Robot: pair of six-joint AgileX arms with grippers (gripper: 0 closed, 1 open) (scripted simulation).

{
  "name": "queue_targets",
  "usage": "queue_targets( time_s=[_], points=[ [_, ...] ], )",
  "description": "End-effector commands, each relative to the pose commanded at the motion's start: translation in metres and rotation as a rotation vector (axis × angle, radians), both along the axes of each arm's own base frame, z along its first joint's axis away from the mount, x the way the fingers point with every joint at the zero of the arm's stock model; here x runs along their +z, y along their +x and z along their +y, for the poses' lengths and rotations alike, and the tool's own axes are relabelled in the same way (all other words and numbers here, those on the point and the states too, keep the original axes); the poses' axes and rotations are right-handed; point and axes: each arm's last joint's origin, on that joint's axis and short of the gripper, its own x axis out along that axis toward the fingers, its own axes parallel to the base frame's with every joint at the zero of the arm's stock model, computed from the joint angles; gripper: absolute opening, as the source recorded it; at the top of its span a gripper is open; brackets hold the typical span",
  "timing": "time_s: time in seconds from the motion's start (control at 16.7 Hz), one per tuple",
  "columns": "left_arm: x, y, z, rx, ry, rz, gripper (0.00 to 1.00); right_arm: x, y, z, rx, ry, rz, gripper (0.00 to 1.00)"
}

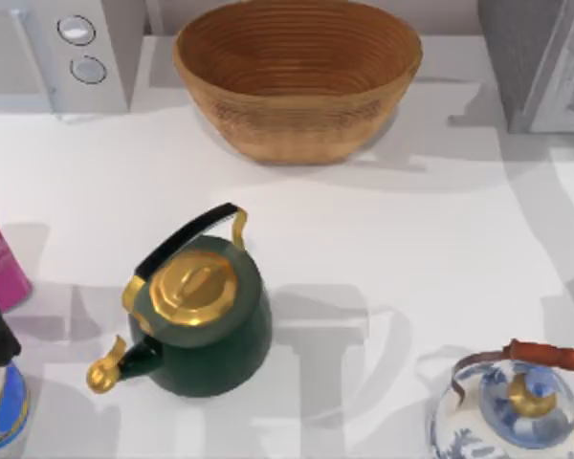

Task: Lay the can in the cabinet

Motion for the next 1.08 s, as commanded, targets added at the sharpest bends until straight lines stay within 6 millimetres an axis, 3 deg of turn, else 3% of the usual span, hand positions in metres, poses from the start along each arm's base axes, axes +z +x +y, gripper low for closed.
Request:
queue_targets(
  time_s=[0.48,0.72,1.08],
  points=[
    [0.0,0.0,0.0,0.0,0.0,0.0,1.0,0.001,0.008,-0.003,-0.023,-0.006,0.016,0.0],
    [0.0,0.0,0.0,0.0,0.0,0.0,1.0,0.008,0.049,-0.01,-0.082,-0.018,0.054,0.0],
    [0.0,0.0,0.0,0.0,0.0,0.0,1.0,0.034,0.11,-0.011,-0.07,-0.01,-0.015,0.0]
  ],
)
